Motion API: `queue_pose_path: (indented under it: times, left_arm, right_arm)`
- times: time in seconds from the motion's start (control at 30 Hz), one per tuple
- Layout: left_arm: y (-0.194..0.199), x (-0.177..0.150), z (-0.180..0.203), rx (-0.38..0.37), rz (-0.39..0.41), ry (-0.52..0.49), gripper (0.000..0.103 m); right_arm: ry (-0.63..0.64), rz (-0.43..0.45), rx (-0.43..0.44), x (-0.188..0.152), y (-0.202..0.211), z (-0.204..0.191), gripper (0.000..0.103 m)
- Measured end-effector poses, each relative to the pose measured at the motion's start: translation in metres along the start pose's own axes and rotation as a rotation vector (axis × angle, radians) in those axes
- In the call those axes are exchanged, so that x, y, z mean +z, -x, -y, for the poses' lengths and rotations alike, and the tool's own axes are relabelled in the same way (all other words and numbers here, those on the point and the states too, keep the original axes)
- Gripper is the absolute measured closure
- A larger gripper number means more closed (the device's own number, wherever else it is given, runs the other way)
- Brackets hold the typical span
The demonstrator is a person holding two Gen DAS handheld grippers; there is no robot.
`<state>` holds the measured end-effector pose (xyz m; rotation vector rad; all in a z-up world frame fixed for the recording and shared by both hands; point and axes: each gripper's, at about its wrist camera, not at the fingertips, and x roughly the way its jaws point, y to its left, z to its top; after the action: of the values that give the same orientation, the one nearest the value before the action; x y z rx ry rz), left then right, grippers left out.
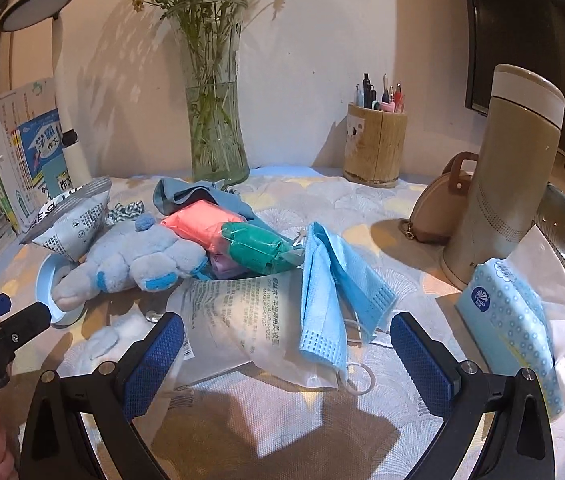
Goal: Organize soft objects
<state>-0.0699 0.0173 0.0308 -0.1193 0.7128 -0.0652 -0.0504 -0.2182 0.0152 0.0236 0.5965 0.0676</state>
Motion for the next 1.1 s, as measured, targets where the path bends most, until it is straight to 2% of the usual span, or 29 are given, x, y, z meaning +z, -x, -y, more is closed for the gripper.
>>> queue_pose_path:
  times: [1.1]
  left_arm:
    - [-0.0016,-0.0014,-0.0045,-0.015,-0.011,0.038,0.001]
  right_arm:
    - [-0.014,-0.025,-0.005,-0.0016,-0.0027,0.0022,0.000]
